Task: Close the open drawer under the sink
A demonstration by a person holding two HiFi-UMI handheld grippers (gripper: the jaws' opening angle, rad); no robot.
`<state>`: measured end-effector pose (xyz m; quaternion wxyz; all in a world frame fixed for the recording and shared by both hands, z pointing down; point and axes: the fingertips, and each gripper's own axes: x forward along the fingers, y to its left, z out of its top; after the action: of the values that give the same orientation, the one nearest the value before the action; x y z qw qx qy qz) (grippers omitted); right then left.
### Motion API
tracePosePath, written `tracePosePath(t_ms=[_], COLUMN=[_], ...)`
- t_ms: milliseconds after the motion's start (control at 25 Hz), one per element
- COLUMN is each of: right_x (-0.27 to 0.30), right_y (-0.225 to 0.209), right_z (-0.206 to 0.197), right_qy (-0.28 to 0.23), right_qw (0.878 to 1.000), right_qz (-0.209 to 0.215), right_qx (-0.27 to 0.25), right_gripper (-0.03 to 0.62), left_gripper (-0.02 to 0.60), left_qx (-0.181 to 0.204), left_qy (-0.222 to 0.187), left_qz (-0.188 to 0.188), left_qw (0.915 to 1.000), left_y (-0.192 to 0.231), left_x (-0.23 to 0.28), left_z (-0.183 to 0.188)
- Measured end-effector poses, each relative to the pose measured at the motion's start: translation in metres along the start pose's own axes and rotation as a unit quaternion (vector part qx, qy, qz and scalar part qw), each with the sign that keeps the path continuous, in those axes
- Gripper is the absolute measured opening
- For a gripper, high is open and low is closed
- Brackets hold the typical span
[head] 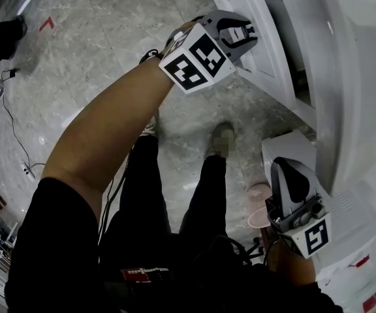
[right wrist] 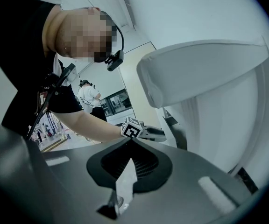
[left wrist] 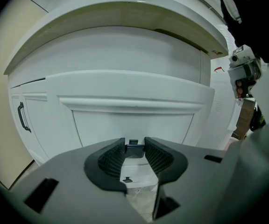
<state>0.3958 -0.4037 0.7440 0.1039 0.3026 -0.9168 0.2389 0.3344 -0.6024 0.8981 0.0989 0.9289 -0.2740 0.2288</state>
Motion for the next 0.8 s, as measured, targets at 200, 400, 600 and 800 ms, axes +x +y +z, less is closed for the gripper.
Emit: tracePosePath(t_ms=[200,400,600,800], right_x=[0.003,0.002,-0.002,-0.001], right_y=[-0.004,-0.010,-0.013,-0.014], right_z=[0.001,0.003,0.000,-0.002], right_qy=[0.002,0.001,0.001,0.000], right_qw=[1.000,1.000,1.000,1.000], right_qz=[0.001,-0.002,0.001,0.002], right_qx=[0.003,0.005,0.006,0.007], right_gripper=[0.002,0.002,0.002,0.002], left_gripper=[0.131,0.132,0.131,0.132], left_qx=[-0.002,-0.006,0.000,-0.017], left_qy=[0.001,0.002,0.001,-0.011], left_qz=[-0.002,-0.007,-0.011,-0.013], left_qw=[1.0000,1.0000,0.9999,0.9997], left_y=[0.005,0.006,0.003,0.004], left_x=[0.009,0.014,0.026,0.028], left_z=[0.002,0.005,0.012,0.011])
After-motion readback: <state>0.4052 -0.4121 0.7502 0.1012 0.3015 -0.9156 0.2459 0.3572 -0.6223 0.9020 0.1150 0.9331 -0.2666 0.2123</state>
